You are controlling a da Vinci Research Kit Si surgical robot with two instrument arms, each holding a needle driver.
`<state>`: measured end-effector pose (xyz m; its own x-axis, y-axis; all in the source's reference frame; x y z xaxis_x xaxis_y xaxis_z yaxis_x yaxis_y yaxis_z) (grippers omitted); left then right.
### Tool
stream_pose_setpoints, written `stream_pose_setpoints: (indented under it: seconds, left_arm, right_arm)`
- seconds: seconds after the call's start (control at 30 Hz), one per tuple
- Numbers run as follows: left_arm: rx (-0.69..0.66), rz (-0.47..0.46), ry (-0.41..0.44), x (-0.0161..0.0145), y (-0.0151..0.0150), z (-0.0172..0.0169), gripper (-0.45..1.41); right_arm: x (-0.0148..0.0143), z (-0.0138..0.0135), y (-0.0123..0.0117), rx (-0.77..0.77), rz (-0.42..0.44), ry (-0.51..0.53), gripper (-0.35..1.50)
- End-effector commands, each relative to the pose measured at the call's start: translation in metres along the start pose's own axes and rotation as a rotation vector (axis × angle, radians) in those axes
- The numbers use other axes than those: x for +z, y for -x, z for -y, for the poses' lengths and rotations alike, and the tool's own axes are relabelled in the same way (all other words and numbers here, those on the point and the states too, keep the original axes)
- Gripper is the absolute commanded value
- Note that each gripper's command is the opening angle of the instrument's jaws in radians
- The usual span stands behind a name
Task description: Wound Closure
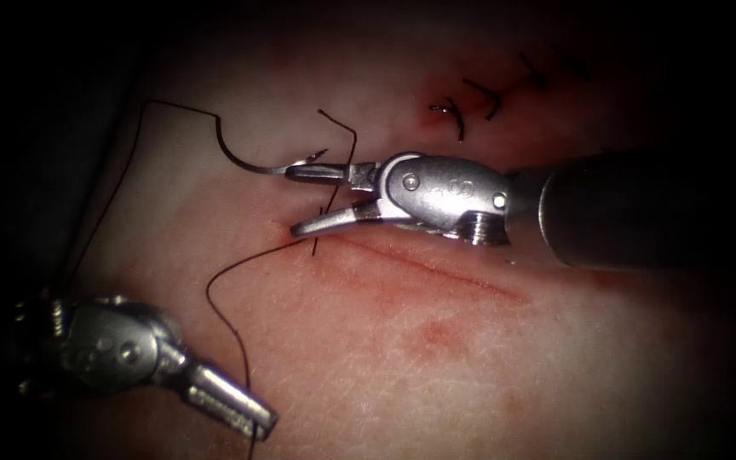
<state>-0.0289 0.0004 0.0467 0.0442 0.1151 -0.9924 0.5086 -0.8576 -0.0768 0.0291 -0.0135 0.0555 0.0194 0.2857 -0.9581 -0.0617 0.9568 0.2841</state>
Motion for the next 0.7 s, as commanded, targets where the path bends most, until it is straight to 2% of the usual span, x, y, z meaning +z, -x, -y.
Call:
stream_pose_setpoints:
  seconds: [0.03, 0.07, 0.1, 0.27, 0.33, 0.43, 0.53, 0.6, 0.7]
  left_arm:
    - [0.0, -0.003, 0.003, 0.0004, 0.0005, 0.0, -0.45]
    - [0.006, -0.003, 0.005, 0.0004, 0.0002, -0.0002, -0.45]
    - [0.006, -0.007, 0.008, 0.0002, -0.0001, -0.0002, -0.45]
    - [0.006, -0.011, 0.013, -0.0003, -0.0002, -0.0004, -0.45]
    - [0.006, -0.014, 0.017, -0.0007, -0.0003, -0.0006, -0.45]
    - [0.006, -0.015, 0.029, -0.0012, -0.0004, -0.001, -0.45]
    - [0.005, -0.009, 0.055, -0.0019, -0.0005, -0.0015, -0.45]
    - [0.01, -0.02, 0.087, -0.0038, -0.0007, -0.0018, -0.45]
    - [0.021, -0.037, 0.106, -0.0062, -0.0005, -0.0015, -0.45]
  right_arm:
    - [0.0029, 0.0007, 0.0012, 0.008, -0.018, -0.018, -0.16]
    - [0.0043, 0.0009, 0.0016, 0.014, -0.02, -0.042, -0.35]
    - [0.0059, 0.0013, 0.0021, 0.022, -0.027, -0.086, -0.35]
    - [0.009, 0.0023, 0.003, 0.017, -0.013, -0.197, -0.35]
    - [0.0103, 0.0026, 0.0033, 0.012, -0.031, -0.282, -0.35]
    - [0.0114, 0.0026, 0.0033, 0.021, -0.062, -0.35, -0.35]
    - [0.0122, 0.0025, 0.0033, 0.031, -0.056, -0.429, -0.35]
    - [0.0129, 0.0029, 0.0036, 0.088, -0.077, -0.565, -0.35]
    - [0.013, 0.0041, 0.0041, 0.129, -0.088, -0.657, -0.35]
